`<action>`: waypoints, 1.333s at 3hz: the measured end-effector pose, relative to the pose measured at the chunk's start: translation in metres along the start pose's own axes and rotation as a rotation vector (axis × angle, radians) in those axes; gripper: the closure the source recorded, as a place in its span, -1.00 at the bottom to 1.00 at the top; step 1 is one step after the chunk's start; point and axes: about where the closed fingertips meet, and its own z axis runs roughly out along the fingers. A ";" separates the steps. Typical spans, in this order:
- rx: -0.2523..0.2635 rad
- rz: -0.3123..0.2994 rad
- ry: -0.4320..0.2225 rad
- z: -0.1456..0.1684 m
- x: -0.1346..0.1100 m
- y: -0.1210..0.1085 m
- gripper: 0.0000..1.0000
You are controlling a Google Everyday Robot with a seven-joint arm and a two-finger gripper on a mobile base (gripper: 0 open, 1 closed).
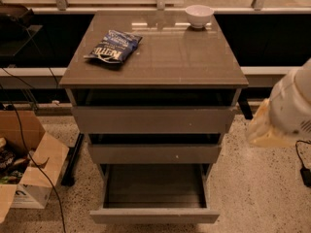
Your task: Close bottom drawer
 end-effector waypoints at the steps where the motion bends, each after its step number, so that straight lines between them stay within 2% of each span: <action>1: -0.053 0.044 -0.049 0.055 0.025 0.033 0.93; 3: -0.059 0.048 -0.046 0.062 0.028 0.037 1.00; 4: -0.103 0.058 -0.071 0.092 0.024 0.049 1.00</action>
Offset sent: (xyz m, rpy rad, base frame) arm -0.0220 -0.0064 -0.0572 0.0596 0.0427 -0.0189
